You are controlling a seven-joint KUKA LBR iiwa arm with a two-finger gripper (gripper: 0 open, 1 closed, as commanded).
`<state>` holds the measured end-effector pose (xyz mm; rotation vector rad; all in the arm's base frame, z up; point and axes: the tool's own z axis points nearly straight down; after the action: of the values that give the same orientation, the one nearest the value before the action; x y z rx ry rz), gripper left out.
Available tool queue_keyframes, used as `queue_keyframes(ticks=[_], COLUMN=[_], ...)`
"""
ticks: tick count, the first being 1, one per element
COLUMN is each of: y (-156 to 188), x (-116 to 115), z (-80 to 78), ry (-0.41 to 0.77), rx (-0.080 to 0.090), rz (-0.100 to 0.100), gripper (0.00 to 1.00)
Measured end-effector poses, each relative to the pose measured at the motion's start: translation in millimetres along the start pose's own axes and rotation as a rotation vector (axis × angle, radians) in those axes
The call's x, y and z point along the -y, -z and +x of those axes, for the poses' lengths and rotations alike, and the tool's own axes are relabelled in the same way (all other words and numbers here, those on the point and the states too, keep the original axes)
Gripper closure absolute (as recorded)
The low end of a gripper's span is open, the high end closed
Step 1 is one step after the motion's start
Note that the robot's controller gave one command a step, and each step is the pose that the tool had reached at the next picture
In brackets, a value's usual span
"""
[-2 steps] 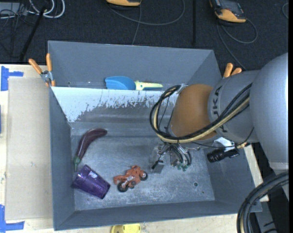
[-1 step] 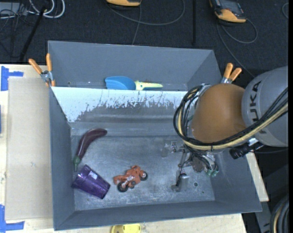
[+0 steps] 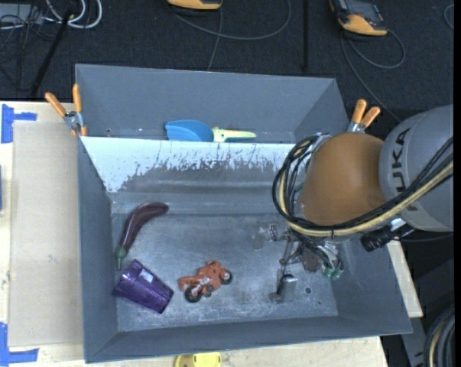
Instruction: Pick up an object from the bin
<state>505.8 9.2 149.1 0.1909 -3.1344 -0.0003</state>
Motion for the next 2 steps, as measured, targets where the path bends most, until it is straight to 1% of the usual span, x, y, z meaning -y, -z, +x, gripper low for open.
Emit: queue_keyframes(ticks=[1, 2], y=[-21.3, -49.2], x=[-28.8, -79.8], z=[-9.0, -22.1], ry=[-0.009, 0.091], rx=[0.003, 0.002], rz=[0.001, 0.000], gripper=[0.00, 0.00])
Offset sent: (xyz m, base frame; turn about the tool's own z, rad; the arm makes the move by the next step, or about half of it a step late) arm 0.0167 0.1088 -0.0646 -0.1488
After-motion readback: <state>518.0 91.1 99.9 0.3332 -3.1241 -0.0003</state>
